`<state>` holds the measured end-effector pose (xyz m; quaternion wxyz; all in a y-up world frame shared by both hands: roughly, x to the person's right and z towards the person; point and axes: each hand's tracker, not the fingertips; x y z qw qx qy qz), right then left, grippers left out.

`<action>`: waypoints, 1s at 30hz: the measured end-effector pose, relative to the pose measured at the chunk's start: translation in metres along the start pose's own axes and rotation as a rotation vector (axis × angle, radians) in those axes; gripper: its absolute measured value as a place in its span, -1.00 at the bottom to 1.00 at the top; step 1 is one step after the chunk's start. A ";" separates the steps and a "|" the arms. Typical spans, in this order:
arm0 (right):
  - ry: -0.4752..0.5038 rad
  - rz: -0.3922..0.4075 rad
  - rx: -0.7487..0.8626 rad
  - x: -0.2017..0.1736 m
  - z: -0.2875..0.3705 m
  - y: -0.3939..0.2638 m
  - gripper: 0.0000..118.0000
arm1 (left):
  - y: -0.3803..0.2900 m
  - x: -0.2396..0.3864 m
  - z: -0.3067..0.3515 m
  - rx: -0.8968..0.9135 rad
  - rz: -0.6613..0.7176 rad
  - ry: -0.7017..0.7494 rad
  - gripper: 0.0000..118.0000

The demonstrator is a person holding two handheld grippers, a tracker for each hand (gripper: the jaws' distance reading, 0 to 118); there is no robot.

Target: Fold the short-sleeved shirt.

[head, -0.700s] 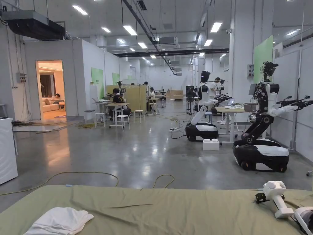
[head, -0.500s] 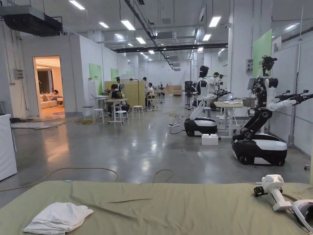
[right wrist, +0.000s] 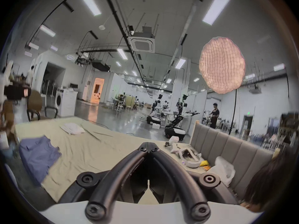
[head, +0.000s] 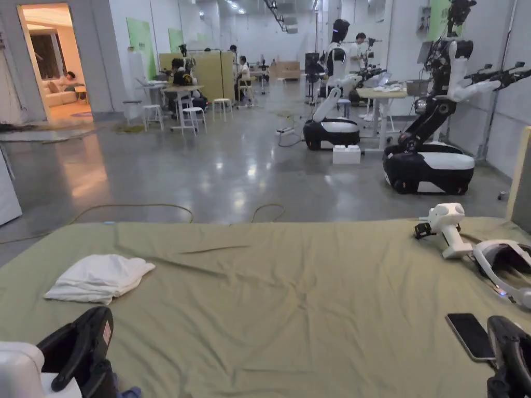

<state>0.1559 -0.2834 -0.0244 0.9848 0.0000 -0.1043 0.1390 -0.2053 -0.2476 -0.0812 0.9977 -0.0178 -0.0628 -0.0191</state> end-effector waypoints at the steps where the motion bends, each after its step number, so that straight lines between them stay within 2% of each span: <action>1: -0.014 0.066 -0.008 -0.003 -0.001 -0.001 -1.00 | -0.001 0.002 -0.001 -0.011 -0.040 0.010 -0.95; 2: -0.016 0.147 -0.013 -0.006 -0.002 -0.003 -1.00 | -0.003 0.005 -0.003 -0.018 -0.097 0.013 -0.95; 4: -0.022 0.402 0.005 -0.016 -0.002 -0.012 -1.00 | -0.011 0.020 -0.005 -0.022 -0.356 0.069 -0.95; 6: -0.033 0.796 0.054 -0.029 -0.002 -0.029 -1.00 | -0.037 0.040 -0.006 0.009 -0.808 0.091 -0.95; 8: -0.020 1.199 0.113 -0.039 -0.003 -0.057 -1.00 | -0.077 0.050 -0.005 0.014 -1.295 0.046 -0.95; 9: 0.003 1.360 0.143 -0.041 -0.002 -0.071 -1.00 | -0.098 0.051 -0.007 0.011 -1.495 0.050 -0.95; 10: 0.040 1.450 0.162 -0.041 -0.001 -0.081 -1.00 | -0.114 0.049 -0.009 0.003 -1.622 0.047 -0.95; 11: 0.092 1.473 0.162 -0.040 0.000 -0.087 -1.00 | -0.126 0.046 -0.008 -0.016 -1.725 -0.001 -0.95; 13: 0.121 1.396 0.135 -0.039 0.000 -0.084 -1.00 | -0.132 0.044 -0.005 -0.090 -1.663 -0.086 -0.96; 14: 0.101 1.300 0.106 -0.038 0.000 -0.076 -1.00 | -0.128 0.045 -0.005 -0.096 -1.546 -0.067 -0.96; 16: 0.016 0.973 0.017 -0.033 -0.006 -0.050 -1.00 | -0.107 0.046 -0.007 -0.061 -1.191 0.057 -0.96; 17: -0.008 0.636 -0.054 -0.022 -0.012 -0.027 -1.00 | -0.082 0.040 -0.007 -0.079 -0.923 0.087 -0.96; 18: 0.011 0.311 -0.092 0.002 -0.015 -0.016 -1.00 | -0.061 0.030 -0.007 -0.103 -0.628 0.070 -0.96; 20: 0.121 -0.339 -0.132 0.044 -0.017 -0.010 -1.00 | -0.030 -0.012 -0.003 -0.102 -0.024 -0.099 -0.96; 21: 0.158 -0.542 -0.141 0.055 -0.018 -0.017 -1.00 | -0.028 -0.032 -0.004 -0.091 0.218 -0.177 -0.96; 22: 0.134 -0.648 -0.147 0.058 -0.014 -0.018 -1.00 | -0.035 -0.050 -0.005 -0.070 0.423 -0.239 -0.96; 23: 0.105 -0.660 -0.146 0.055 -0.011 -0.024 -1.00 | -0.041 -0.060 -0.004 -0.047 0.484 -0.229 -0.96; 24: 0.075 -0.550 -0.140 0.049 -0.008 -0.027 -1.00 | -0.043 -0.058 -0.001 -0.034 0.450 -0.169 -0.96; 26: 0.063 -0.429 -0.159 0.039 -0.002 -0.030 -1.00 | -0.035 -0.040 0.007 -0.045 0.206 -0.060 -0.96; 28: 0.110 -0.402 -0.158 0.036 0.001 -0.030 -1.00 | -0.029 -0.035 0.013 -0.043 0.123 -0.095 -0.96; 30: 0.099 -0.379 -0.152 0.031 0.000 -0.026 -1.00 | -0.026 -0.029 0.016 -0.038 0.156 -0.112 -0.96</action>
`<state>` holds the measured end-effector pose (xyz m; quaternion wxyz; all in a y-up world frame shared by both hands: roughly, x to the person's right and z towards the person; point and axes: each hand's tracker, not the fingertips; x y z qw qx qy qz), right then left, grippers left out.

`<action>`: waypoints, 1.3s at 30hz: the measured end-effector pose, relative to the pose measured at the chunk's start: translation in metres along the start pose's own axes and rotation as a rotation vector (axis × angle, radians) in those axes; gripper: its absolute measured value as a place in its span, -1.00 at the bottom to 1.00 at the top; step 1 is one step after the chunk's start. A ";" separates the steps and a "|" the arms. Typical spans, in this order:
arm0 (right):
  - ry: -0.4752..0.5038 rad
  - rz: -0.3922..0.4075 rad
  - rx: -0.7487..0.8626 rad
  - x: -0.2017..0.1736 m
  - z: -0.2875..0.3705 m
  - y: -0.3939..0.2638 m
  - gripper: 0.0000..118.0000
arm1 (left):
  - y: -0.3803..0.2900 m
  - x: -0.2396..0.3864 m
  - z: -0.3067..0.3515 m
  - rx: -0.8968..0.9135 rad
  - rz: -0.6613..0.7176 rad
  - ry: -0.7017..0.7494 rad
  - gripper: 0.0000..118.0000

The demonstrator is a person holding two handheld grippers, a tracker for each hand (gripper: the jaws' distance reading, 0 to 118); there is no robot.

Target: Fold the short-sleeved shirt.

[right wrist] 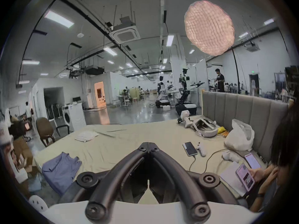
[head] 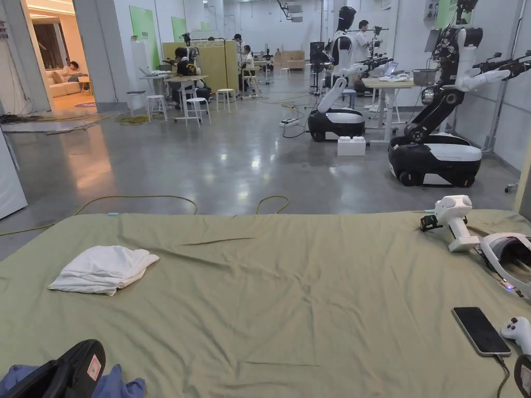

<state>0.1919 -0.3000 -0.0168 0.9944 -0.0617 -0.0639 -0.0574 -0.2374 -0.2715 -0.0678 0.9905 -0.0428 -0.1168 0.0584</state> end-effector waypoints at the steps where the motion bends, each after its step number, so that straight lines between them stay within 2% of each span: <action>1: -0.002 0.006 0.004 -0.002 0.000 0.001 -1.00 | 0.002 0.002 0.001 0.004 0.006 -0.001 -0.96; 5: 0.015 0.026 0.021 -0.007 0.001 0.005 -1.00 | 0.002 0.005 -0.001 0.016 -0.027 0.000 -0.96; 9: 0.011 0.086 0.026 -0.012 0.001 0.006 -1.00 | 0.002 0.002 -0.003 0.004 0.002 -0.003 -0.96; 13: 0.028 0.080 0.034 -0.015 0.001 0.006 -1.00 | -0.001 -0.003 -0.004 -0.001 0.036 -0.021 -0.96; 18: 0.038 0.070 0.040 -0.018 -0.001 0.007 -1.00 | -0.002 -0.014 -0.003 -0.008 -0.030 0.002 -0.96; 23: 0.069 0.066 0.022 -0.023 -0.003 -0.004 -1.00 | 0.000 -0.051 -0.002 -0.073 -0.005 0.053 -0.94; 24: 0.079 0.068 0.011 -0.025 -0.004 -0.008 -1.00 | -0.002 -0.060 -0.007 -0.135 -0.018 0.094 -0.77; 27: 0.093 0.070 -0.020 -0.026 -0.009 -0.020 -1.00 | -0.016 -0.088 -0.021 -0.244 -0.031 0.189 -0.01; 28: 0.093 0.070 -0.033 -0.028 -0.011 -0.024 -1.00 | -0.023 -0.098 -0.027 -0.279 -0.020 0.194 -0.01; 29: 0.092 0.067 -0.051 -0.028 -0.013 -0.028 -1.00 | -0.032 -0.111 -0.035 -0.325 0.011 0.195 0.09; 31: 0.104 0.055 -0.084 -0.027 -0.018 -0.034 -1.00 | -0.052 -0.138 -0.052 -0.396 0.049 0.214 0.52; 32: 0.105 0.053 -0.098 -0.027 -0.021 -0.036 -1.00 | -0.063 -0.151 -0.062 -0.430 0.071 0.233 0.63; 39: 0.095 0.070 -0.192 -0.025 -0.043 -0.051 -1.00 | -0.148 -0.204 -0.154 -0.667 0.119 0.282 0.65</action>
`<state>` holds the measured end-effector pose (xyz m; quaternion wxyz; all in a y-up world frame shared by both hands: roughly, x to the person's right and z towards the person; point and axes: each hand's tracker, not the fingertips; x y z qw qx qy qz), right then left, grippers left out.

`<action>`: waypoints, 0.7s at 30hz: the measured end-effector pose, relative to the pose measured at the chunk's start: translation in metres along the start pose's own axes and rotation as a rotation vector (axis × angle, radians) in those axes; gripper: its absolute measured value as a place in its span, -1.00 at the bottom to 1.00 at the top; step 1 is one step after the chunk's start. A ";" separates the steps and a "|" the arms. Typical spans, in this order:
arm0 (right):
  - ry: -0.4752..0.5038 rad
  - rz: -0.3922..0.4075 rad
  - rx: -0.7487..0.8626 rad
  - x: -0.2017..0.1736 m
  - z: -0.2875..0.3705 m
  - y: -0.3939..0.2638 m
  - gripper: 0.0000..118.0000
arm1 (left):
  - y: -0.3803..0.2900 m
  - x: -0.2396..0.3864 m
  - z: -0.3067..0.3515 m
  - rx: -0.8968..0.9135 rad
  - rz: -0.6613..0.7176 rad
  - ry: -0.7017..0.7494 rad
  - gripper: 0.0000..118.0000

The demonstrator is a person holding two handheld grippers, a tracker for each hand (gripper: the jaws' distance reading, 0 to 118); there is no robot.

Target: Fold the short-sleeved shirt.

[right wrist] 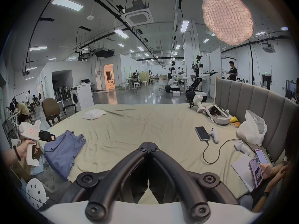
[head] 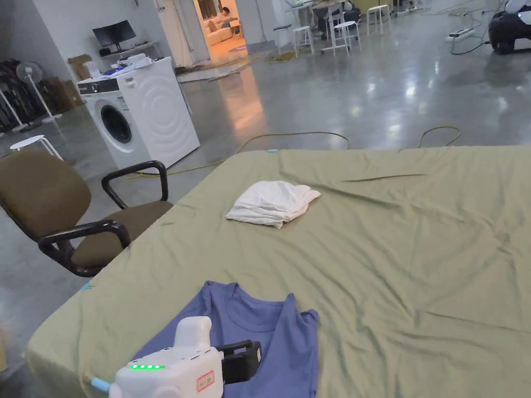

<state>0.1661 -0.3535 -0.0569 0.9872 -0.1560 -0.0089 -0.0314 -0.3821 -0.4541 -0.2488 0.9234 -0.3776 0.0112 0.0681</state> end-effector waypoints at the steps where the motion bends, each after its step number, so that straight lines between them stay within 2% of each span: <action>1: -0.002 0.005 -0.018 -0.003 -0.004 0.000 -1.00 | -0.001 -0.002 -0.019 -0.025 -0.004 0.027 0.65; 3: -0.015 0.031 -0.054 -0.004 -0.013 -0.004 -1.00 | -0.001 -0.007 -0.059 -0.097 -0.020 0.082 0.65; 6: -0.063 0.132 -0.101 -0.013 -0.024 -0.010 -1.00 | -0.001 -0.021 -0.107 -0.188 -0.010 0.145 0.64; 8: -0.047 0.137 -0.117 -0.013 -0.029 -0.016 -1.00 | -0.008 -0.036 -0.137 -0.210 0.014 0.186 0.60; 10: -0.035 0.133 -0.147 -0.018 -0.034 -0.022 -1.00 | -0.011 -0.040 -0.150 -0.271 0.070 0.145 0.59; 11: -0.032 0.132 -0.174 -0.019 -0.037 -0.027 -1.00 | -0.008 -0.037 -0.149 -0.239 0.045 0.170 0.58; 16: -0.015 0.139 -0.245 -0.023 -0.044 -0.045 -1.00 | 0.005 -0.033 -0.146 -0.291 0.010 0.183 0.20; 20: 0.005 0.140 -0.236 -0.017 -0.033 -0.045 -1.00 | 0.007 -0.040 -0.147 -0.295 0.021 0.176 0.09; 21: 0.001 0.144 -0.230 -0.013 -0.029 -0.046 -1.00 | 0.008 -0.040 -0.144 -0.290 0.025 0.176 -0.12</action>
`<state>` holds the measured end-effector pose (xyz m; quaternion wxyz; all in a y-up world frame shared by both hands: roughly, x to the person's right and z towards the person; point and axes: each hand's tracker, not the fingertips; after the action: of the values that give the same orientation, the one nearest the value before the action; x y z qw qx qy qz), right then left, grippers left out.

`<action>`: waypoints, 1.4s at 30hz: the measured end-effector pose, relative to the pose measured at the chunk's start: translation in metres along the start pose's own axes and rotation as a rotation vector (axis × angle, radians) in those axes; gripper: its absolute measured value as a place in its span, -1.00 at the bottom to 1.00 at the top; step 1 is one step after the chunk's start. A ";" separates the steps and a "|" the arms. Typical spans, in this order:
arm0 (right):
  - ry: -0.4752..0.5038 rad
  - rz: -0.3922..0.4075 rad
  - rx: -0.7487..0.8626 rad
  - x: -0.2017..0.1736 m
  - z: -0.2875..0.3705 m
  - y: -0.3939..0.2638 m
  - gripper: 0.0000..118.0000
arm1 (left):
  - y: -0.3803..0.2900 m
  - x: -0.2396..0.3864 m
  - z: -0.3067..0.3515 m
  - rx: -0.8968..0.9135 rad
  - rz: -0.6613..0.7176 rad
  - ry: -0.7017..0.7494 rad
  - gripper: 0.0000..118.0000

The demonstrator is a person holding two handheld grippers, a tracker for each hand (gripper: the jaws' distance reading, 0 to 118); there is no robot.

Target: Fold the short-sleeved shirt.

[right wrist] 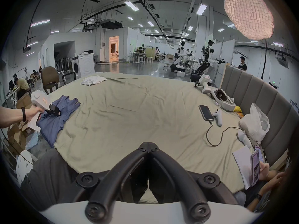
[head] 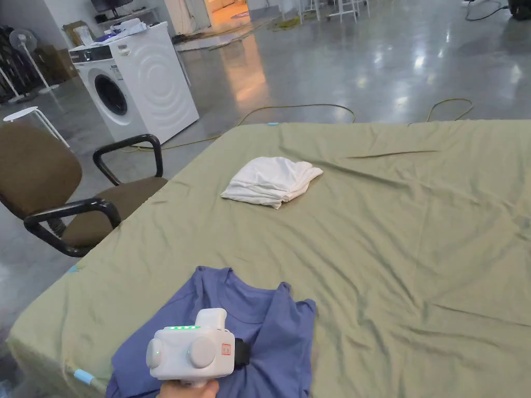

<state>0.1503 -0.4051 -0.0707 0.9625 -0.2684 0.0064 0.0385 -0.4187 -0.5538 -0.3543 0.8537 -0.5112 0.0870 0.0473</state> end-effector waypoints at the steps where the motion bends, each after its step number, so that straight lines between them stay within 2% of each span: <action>1: -0.005 0.000 0.004 0.002 0.002 0.000 -1.00 | 0.001 0.000 0.004 0.021 0.010 0.021 -0.61; 2: -0.007 -0.004 0.008 0.005 0.004 0.000 -1.00 | 0.000 -0.001 0.005 0.033 0.006 0.069 -0.93; 3: -0.010 -0.016 0.012 0.009 0.006 -0.001 -1.00 | -0.004 0.004 0.009 0.005 0.038 0.011 -0.93; 6: -0.024 -0.055 0.013 0.024 0.014 -0.005 -1.00 | 0.000 -0.003 0.015 0.010 0.113 -0.032 -0.93; 10: -0.046 -0.099 0.040 0.041 0.031 -0.010 -1.00 | 0.009 -0.020 0.062 0.179 0.215 -0.202 -0.93; 14: -0.064 -0.164 0.041 0.055 0.044 -0.015 -1.00 | 0.029 0.016 0.122 0.286 0.156 -0.312 -0.93; 17: -0.103 -0.175 0.063 0.058 0.058 -0.017 -1.00 | 0.049 0.074 0.158 0.372 0.139 -0.440 -0.93; 18: -0.103 -0.183 0.071 0.059 0.062 -0.017 -1.00 | 0.057 0.093 0.165 0.381 0.114 -0.495 -0.93; 24: -0.166 -0.175 0.091 0.064 0.090 -0.023 -1.00 | 0.072 0.273 0.199 0.442 -0.303 -0.627 -0.93; 27: -0.193 -0.185 0.081 0.069 0.099 -0.030 -1.00 | 0.041 0.363 0.188 0.382 -0.481 -0.701 -0.93; 29: -0.218 -0.198 0.071 0.071 0.105 -0.036 -1.00 | -0.004 0.419 0.171 0.253 -0.601 -0.768 -0.93; 31: -0.249 -0.205 0.058 0.072 0.109 -0.040 -1.00 | -0.058 0.455 0.154 0.198 -0.706 -0.811 -0.93; 36: -0.264 -0.217 0.019 0.072 0.119 -0.050 -1.00 | -0.162 0.501 0.142 0.013 -0.710 -0.984 -0.93; 38: -0.267 -0.208 0.002 0.071 0.120 -0.053 -1.00 | -0.187 0.511 0.143 0.010 -0.740 -0.970 -0.91; 39: -0.267 -0.207 -0.003 0.070 0.120 -0.054 -1.00 | -0.193 0.511 0.143 0.003 -0.744 -0.970 -0.72; 42: -0.244 -0.224 0.002 0.071 0.118 -0.057 -1.00 | -0.188 0.495 0.149 -0.039 -0.688 -1.065 0.56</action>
<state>0.2244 -0.3877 0.0568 0.9547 -0.2598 -0.1404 -0.0369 0.1132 -0.5156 -0.2205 0.7368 -0.4317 -0.5199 0.0198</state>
